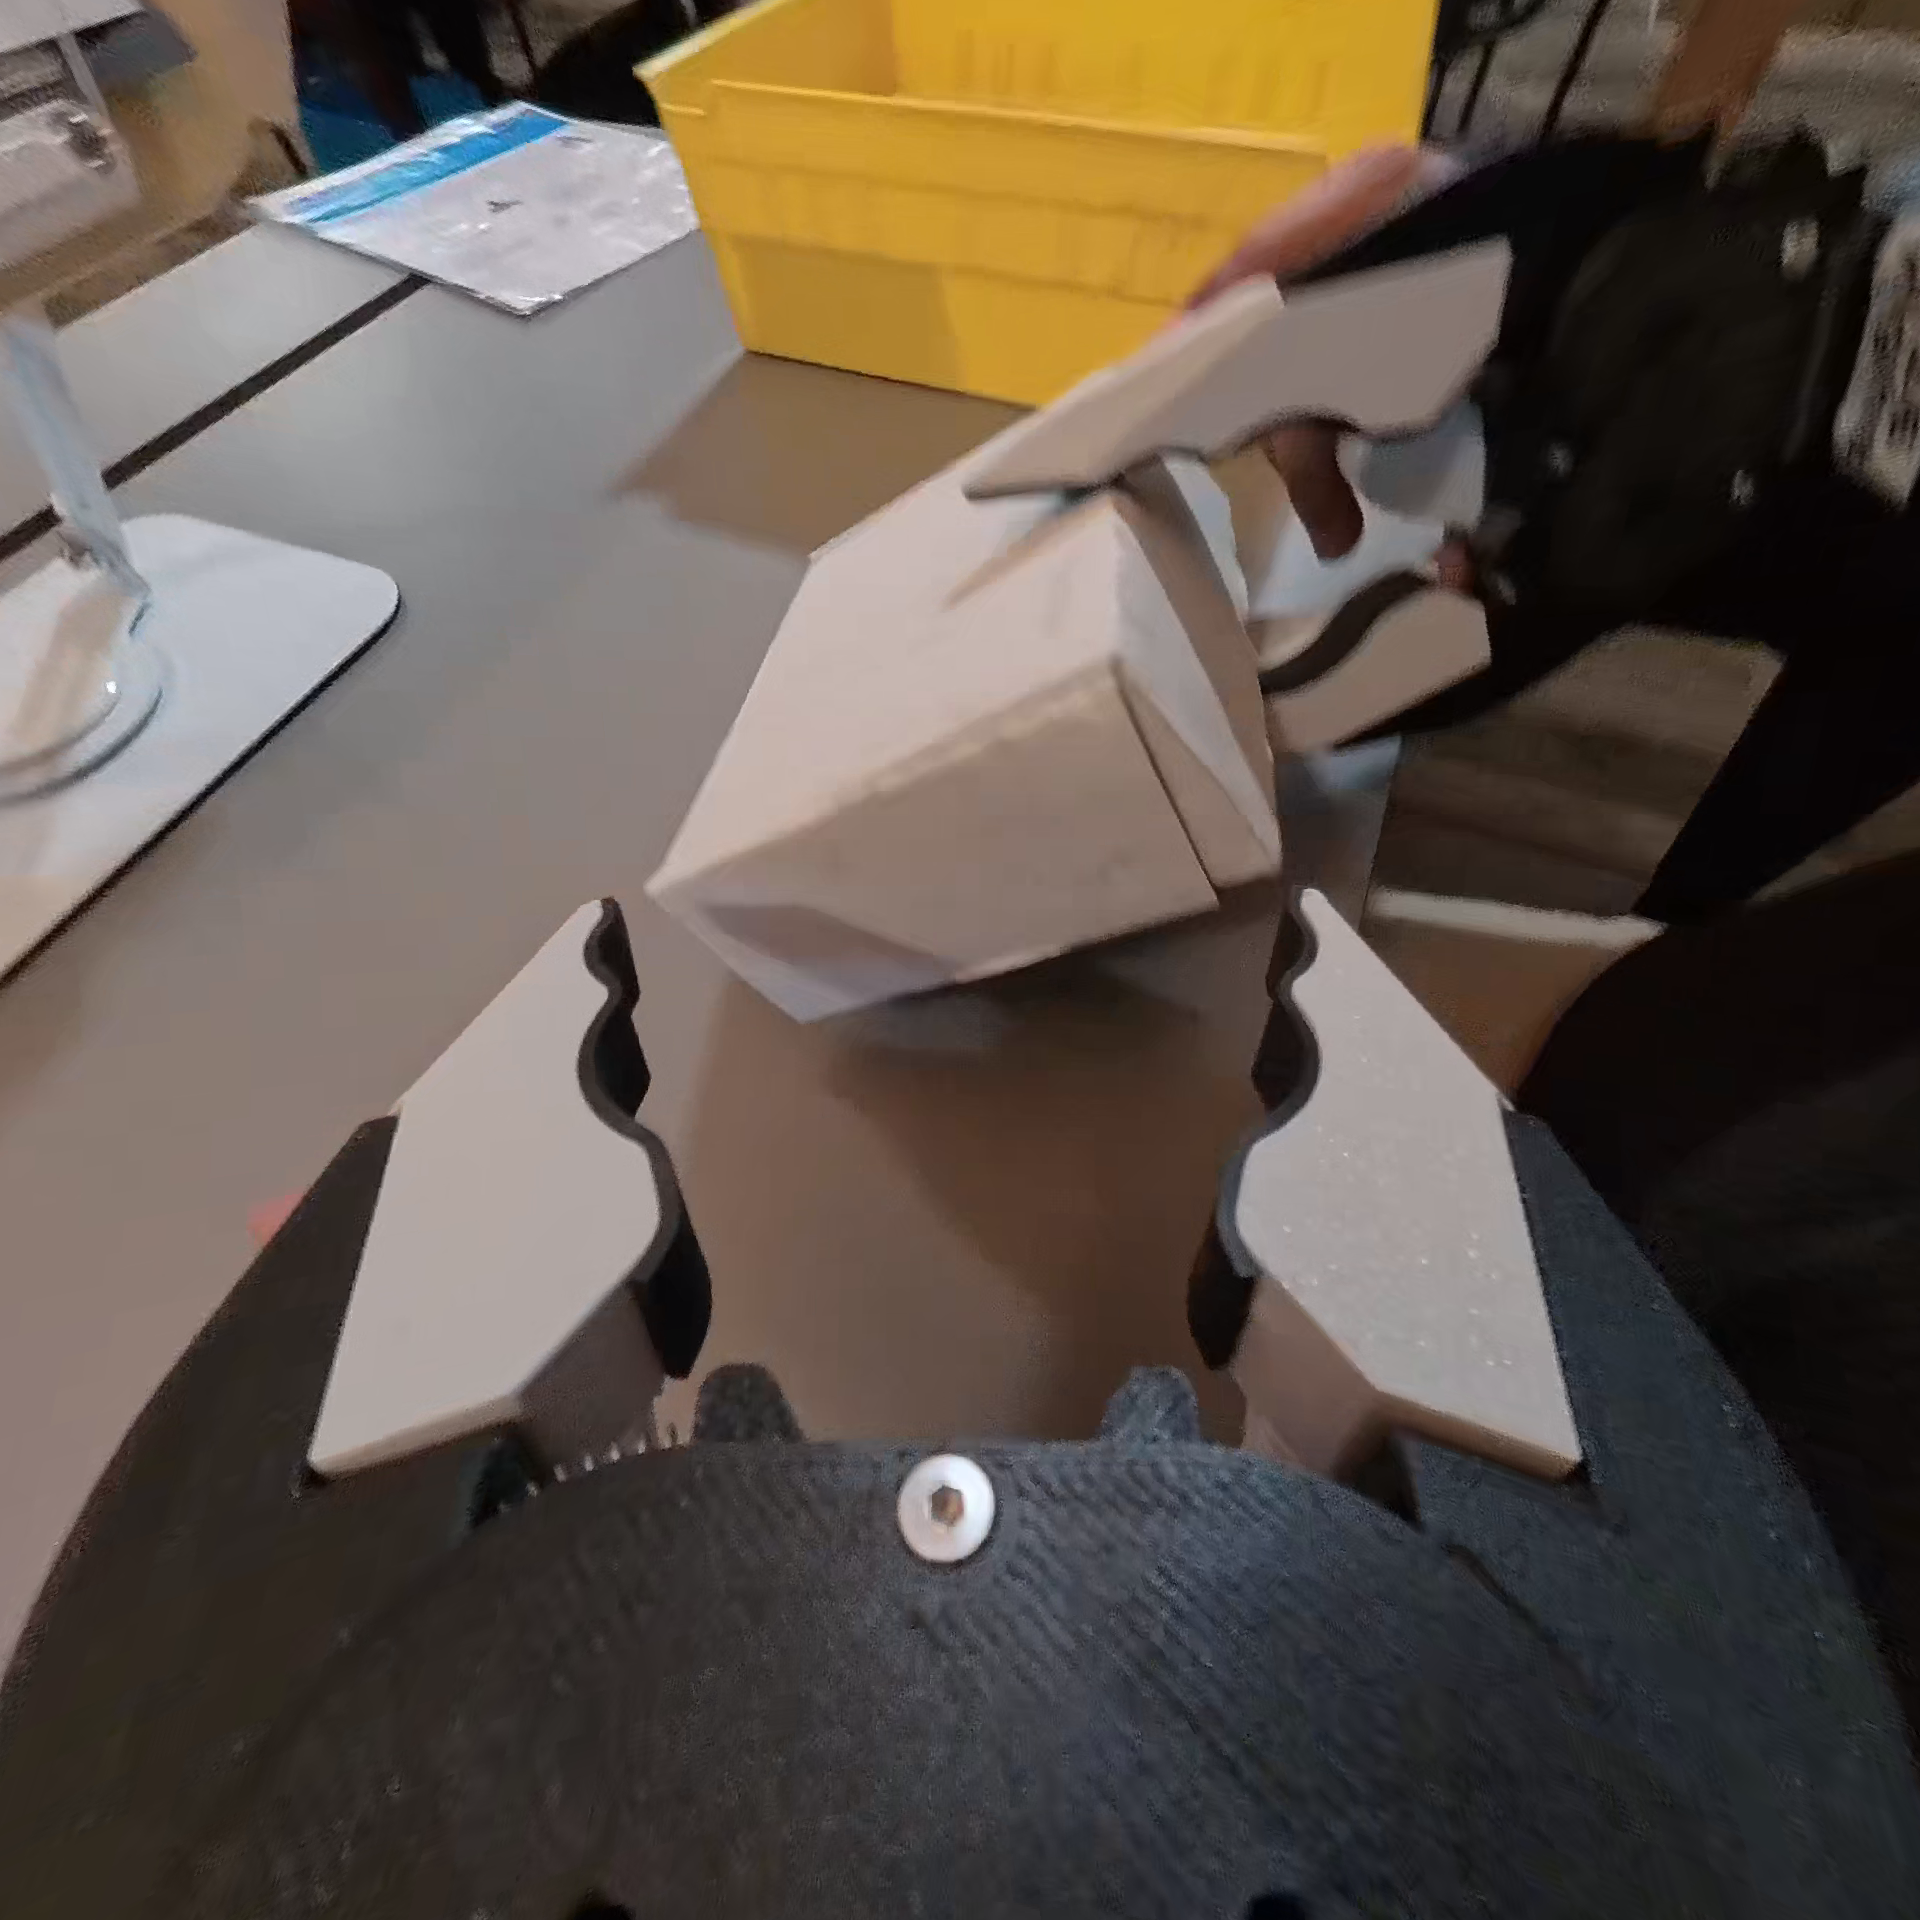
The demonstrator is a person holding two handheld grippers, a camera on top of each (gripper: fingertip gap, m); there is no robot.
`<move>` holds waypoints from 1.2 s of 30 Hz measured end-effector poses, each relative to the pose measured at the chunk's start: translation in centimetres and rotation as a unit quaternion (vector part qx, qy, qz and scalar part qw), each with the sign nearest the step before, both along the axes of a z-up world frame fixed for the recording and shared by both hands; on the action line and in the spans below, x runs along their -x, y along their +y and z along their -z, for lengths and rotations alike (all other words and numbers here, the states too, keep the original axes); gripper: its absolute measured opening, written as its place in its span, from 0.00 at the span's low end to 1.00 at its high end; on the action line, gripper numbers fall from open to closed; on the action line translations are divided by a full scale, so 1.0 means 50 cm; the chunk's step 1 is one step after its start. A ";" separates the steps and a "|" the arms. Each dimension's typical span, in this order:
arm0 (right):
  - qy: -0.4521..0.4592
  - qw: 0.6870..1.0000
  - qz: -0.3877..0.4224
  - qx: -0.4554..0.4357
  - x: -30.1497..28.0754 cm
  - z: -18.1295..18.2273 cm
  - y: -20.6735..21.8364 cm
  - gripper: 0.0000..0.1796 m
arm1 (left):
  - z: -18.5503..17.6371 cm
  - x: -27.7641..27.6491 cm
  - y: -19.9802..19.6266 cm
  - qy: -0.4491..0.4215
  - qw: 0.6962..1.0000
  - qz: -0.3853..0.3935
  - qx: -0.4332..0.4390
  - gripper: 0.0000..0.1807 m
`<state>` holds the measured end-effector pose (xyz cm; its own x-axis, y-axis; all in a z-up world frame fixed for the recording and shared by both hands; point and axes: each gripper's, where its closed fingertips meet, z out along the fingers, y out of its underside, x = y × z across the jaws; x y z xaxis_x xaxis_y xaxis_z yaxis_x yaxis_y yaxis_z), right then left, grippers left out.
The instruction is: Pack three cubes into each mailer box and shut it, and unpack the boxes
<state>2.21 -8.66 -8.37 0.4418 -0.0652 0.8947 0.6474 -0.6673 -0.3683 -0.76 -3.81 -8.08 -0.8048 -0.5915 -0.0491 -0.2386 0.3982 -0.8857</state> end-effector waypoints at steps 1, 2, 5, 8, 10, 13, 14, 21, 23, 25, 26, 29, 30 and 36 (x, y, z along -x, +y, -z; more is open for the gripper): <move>0.008 1.000 0.002 -0.007 -0.004 -0.004 -0.005 0.38 | 0.009 0.005 -0.003 -0.011 1.000 0.009 -0.023 0.65; 0.014 1.000 0.002 -0.011 -0.006 -0.007 -0.009 0.38 | 0.017 0.006 -0.004 -0.028 0.998 0.013 -0.047 0.64; 0.019 1.000 -0.018 -0.011 0.002 -0.010 -0.015 0.38 | 0.029 -0.002 -0.012 -0.112 0.987 0.008 -0.113 0.62; 0.013 0.999 -0.039 0.005 0.018 -0.004 -0.013 0.38 | 0.016 0.004 -0.032 -0.190 0.973 0.019 -0.129 0.59; 0.011 0.998 -0.054 0.011 0.031 -0.002 -0.008 0.38 | 0.001 0.015 -0.049 -0.225 0.967 0.033 -0.113 0.54; 0.021 0.997 -0.071 0.004 0.047 -0.007 0.000 0.38 | -0.008 0.025 -0.063 -0.245 0.964 0.047 -0.097 0.52; 0.026 0.997 -0.075 -0.001 0.051 -0.009 0.002 0.38 | -0.010 0.030 -0.068 -0.249 0.963 0.052 -0.091 0.49; 0.059 0.995 -0.065 -0.052 0.045 -0.026 0.003 0.42 | -0.017 0.026 -0.074 -0.252 0.963 0.042 -0.081 0.41; 0.076 0.992 -0.064 -0.074 0.041 -0.035 0.002 0.42 | -0.023 0.018 -0.070 -0.244 0.968 0.024 -0.060 0.40; 0.100 0.987 -0.068 -0.106 0.042 -0.051 -0.001 0.41 | -0.028 0.007 -0.064 -0.216 0.976 0.004 -0.036 0.39; 0.112 0.983 -0.072 -0.127 0.043 -0.063 -0.004 0.39 | -0.031 0.000 -0.059 -0.204 0.979 -0.008 -0.023 0.39; 0.154 0.964 -0.094 -0.194 0.058 -0.109 -0.011 0.26 | -0.036 -0.014 -0.046 -0.179 0.983 -0.031 0.001 0.39; 0.175 0.955 -0.110 -0.215 0.069 -0.123 -0.009 0.23 | -0.036 -0.016 -0.044 -0.174 0.984 -0.034 0.005 0.39; 0.278 0.909 -0.158 -0.269 0.129 -0.138 0.037 0.02 | -0.022 -0.014 -0.051 -0.169 0.985 -0.032 -0.011 0.39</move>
